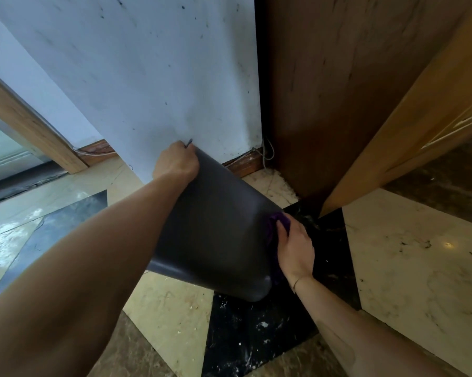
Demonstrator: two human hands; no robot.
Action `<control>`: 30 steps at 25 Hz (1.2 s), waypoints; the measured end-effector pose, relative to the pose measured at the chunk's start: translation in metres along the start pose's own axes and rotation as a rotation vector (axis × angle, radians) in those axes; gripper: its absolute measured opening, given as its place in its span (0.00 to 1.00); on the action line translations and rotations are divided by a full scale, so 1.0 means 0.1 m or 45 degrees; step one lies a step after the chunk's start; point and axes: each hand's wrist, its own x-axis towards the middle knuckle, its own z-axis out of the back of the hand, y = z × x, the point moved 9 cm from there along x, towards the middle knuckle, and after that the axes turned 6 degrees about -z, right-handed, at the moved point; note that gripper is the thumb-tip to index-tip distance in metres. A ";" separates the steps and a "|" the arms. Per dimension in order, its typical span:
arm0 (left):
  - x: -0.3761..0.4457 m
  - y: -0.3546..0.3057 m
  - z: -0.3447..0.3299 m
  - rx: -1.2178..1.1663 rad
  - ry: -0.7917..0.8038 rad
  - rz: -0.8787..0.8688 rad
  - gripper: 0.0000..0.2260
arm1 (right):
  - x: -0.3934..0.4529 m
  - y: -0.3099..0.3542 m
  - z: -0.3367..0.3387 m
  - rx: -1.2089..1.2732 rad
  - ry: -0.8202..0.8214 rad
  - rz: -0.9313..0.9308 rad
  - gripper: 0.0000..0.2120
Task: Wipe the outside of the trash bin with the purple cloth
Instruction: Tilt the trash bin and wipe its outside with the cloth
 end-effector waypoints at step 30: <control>-1.55 -0.26 0.43 -0.673 -0.081 -0.595 0.07 | -0.60 1.92 0.72 0.513 -0.298 0.704 0.19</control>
